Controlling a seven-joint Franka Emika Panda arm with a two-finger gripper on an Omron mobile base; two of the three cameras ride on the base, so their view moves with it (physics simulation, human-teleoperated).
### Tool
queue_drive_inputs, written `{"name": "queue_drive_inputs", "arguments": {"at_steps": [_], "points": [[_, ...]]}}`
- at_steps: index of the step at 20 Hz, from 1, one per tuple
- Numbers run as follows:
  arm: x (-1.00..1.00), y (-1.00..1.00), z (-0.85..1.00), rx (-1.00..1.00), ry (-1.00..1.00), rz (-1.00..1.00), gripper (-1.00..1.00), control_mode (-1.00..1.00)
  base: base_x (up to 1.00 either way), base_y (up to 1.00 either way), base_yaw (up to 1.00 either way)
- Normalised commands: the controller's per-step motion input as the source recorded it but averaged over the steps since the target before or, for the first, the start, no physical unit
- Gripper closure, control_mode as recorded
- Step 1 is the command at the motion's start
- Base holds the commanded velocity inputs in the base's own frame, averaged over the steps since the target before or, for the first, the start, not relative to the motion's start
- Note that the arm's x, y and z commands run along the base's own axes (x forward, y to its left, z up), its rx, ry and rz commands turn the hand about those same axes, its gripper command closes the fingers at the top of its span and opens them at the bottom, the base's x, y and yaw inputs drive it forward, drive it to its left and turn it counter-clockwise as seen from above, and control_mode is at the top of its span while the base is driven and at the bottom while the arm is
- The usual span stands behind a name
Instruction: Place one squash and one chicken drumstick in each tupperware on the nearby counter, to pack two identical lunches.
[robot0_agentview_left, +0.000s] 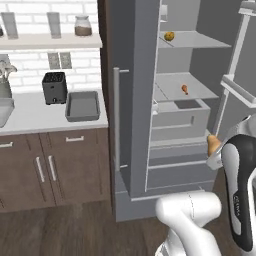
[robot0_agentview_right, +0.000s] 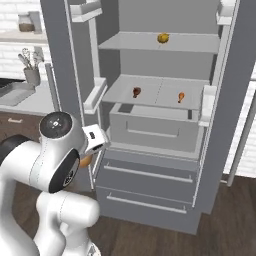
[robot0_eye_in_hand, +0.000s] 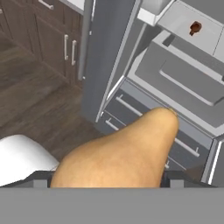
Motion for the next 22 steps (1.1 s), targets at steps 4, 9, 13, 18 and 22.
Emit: {"name": "queue_drive_inputs", "arguments": {"at_steps": [4,9,13,18,22], "points": [[0.00,0.00,0.00,0.00,0.00,0.00,1.00,1.00,-0.10,1.00,0.02],[0.00,0.00,0.00,0.00,0.00,0.00,1.00,1.00,0.01,1.00,0.44],[0.00,0.00,0.00,0.00,0.00,0.00,1.00,1.00,0.09,1.00,0.65],[0.00,0.00,0.00,0.00,0.00,0.00,1.00,1.00,0.44,1.00,0.54],[0.00,0.00,0.00,0.00,0.00,0.00,1.00,1.00,0.79,1.00,0.42]]}}
